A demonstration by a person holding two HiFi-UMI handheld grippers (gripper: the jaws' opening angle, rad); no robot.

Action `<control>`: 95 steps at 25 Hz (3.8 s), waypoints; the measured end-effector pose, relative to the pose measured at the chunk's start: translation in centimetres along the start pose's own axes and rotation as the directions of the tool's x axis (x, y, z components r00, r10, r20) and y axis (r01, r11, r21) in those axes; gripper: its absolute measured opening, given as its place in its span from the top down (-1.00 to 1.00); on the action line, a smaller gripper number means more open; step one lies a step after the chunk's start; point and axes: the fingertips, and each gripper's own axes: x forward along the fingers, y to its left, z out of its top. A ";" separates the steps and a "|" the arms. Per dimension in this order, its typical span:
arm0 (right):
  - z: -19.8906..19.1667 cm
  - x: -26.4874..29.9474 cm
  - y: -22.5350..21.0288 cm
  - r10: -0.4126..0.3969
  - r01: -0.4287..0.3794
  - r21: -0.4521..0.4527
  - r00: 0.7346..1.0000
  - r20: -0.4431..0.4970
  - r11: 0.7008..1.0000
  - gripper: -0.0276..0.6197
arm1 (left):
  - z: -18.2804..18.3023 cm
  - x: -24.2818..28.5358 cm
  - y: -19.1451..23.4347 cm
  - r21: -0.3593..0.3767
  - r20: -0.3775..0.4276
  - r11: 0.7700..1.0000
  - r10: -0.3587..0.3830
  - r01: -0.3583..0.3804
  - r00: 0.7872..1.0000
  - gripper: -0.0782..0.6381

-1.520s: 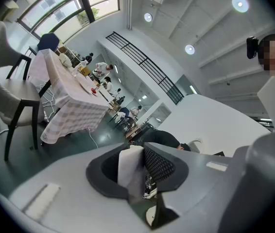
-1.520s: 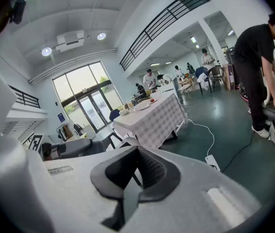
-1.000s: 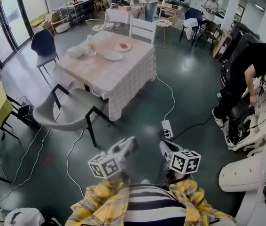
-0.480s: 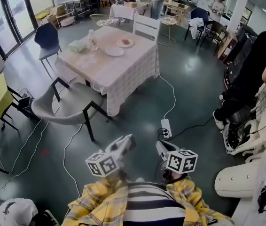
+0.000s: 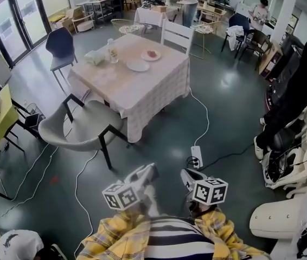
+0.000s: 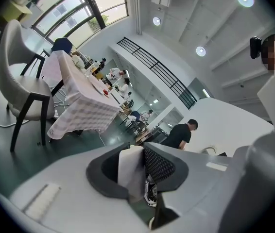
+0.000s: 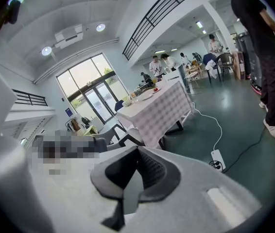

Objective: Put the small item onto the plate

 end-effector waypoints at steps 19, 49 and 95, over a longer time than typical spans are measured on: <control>10.6 13.2 0.4 -0.063 0.061 -0.054 0.997 -0.035 0.997 0.91 | 11.8 8.2 8.3 0.025 -0.019 0.999 -0.032 0.033 0.999 0.54; 28.9 28.3 -8.9 0.152 -0.176 -0.153 0.976 -0.157 0.972 0.91 | 21.6 28.5 12.1 -0.004 0.124 0.991 0.137 -0.137 0.983 0.54; 42.8 52.3 -6.0 0.256 -0.379 -0.259 0.877 -0.407 0.888 0.91 | 39.4 41.3 27.3 -0.160 0.211 0.937 0.340 -0.311 0.916 0.54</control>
